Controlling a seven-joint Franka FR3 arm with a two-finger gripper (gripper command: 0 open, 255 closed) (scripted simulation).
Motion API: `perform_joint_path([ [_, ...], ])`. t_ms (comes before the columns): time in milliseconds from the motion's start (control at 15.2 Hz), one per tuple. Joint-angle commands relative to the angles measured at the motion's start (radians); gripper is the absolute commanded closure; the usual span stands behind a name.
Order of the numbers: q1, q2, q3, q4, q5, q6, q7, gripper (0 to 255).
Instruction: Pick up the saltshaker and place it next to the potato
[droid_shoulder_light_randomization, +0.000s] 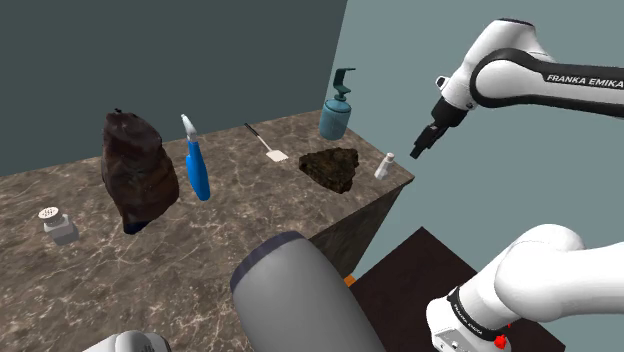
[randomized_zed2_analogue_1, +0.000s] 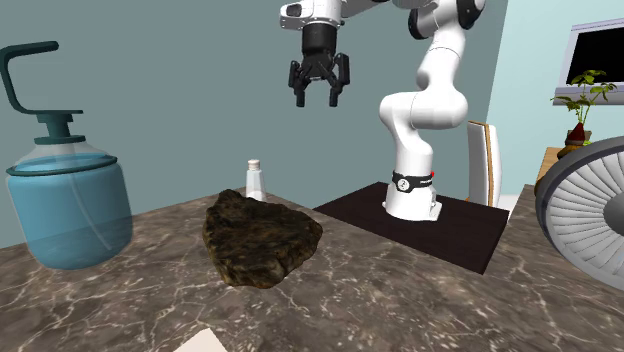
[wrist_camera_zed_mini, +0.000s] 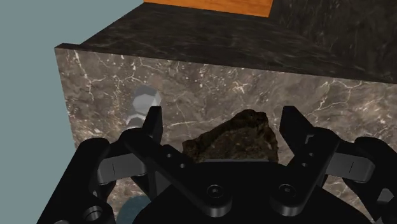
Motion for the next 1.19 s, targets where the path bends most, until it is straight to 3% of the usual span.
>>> perform_joint_path([
  [0,-0.004,0.043,-0.042,-0.02,0.004,0.083,-0.031,0],
  [462,0.029,0.267,-0.204,-0.012,0.09,0.35,-0.182,0],
  [792,0.103,0.469,-0.335,0.047,0.274,0.5,-0.367,0],
  [1122,0.125,0.524,-0.346,0.038,0.33,0.554,-0.407,0],
])
